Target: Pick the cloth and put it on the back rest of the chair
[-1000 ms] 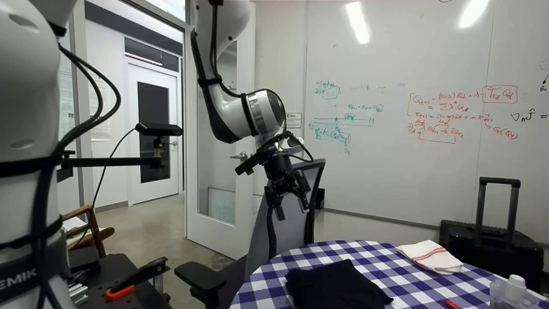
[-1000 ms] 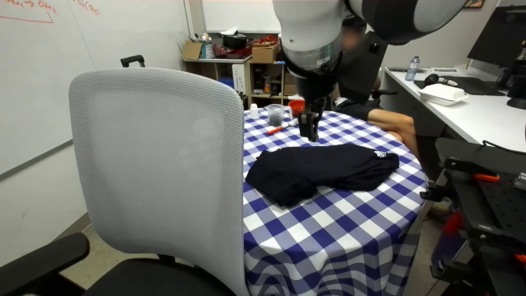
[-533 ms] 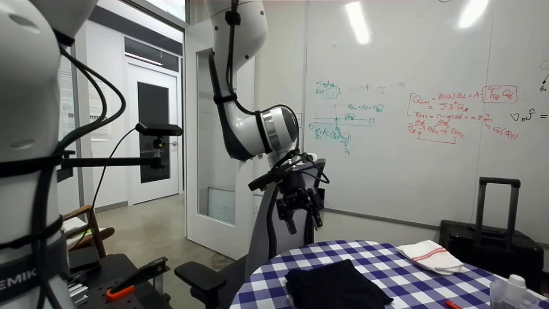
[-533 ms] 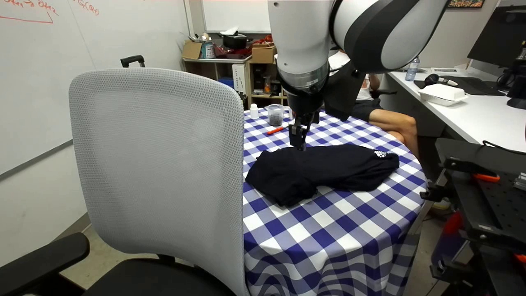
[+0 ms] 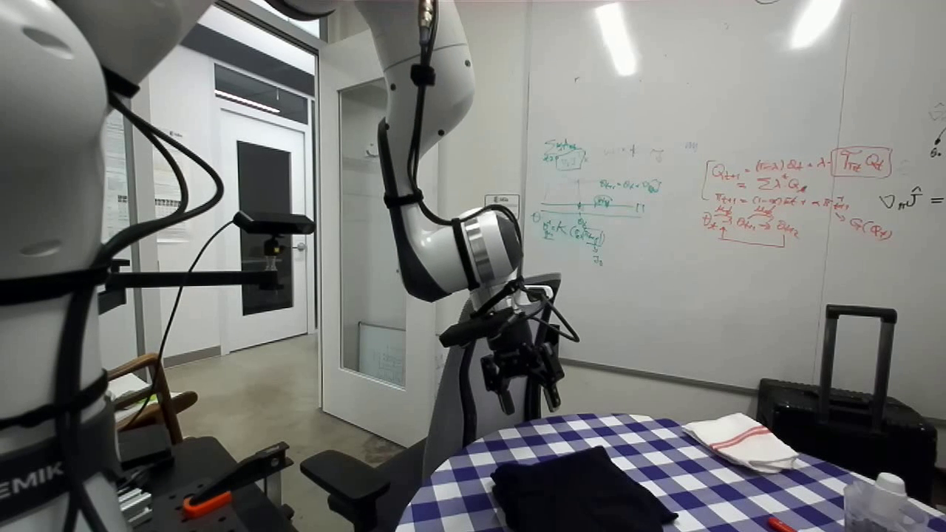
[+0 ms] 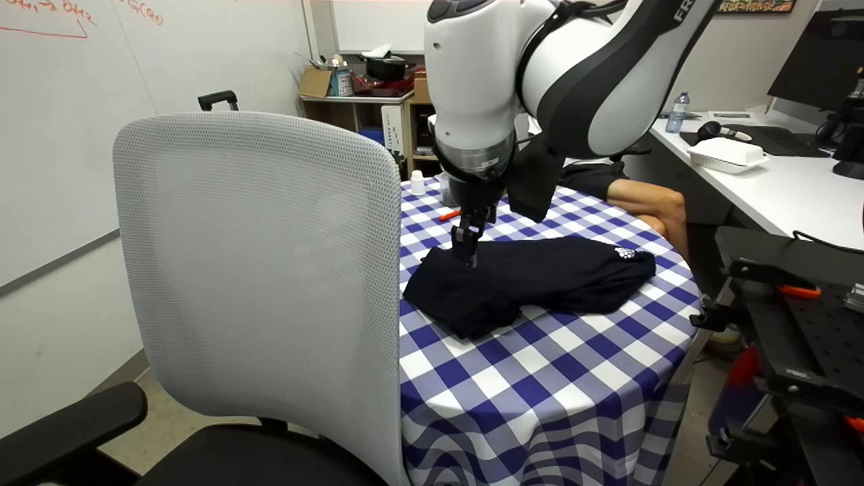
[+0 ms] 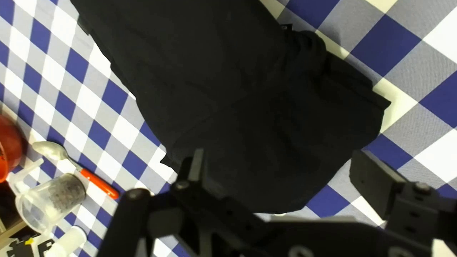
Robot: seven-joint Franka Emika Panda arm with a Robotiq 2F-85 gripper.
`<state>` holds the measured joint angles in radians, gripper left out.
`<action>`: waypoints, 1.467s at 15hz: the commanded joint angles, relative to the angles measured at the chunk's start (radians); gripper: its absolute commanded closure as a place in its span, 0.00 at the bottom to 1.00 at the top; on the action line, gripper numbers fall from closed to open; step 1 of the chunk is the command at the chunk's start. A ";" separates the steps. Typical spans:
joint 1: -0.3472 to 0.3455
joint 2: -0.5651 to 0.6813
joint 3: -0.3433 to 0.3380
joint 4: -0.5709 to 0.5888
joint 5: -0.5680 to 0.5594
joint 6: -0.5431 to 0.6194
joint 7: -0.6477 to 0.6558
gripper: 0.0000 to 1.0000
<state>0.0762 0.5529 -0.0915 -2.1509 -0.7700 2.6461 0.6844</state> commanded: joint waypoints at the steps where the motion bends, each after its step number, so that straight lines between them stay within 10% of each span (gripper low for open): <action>1: 0.027 0.097 -0.017 0.088 0.053 0.045 -0.062 0.00; 21: 0.132 0.417 -0.059 0.326 0.432 0.047 -0.360 0.00; 22: 0.147 0.431 -0.075 0.337 0.439 0.046 -0.348 0.25</action>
<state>0.1825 0.9285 -0.1403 -1.8782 -0.3800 2.6972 0.3554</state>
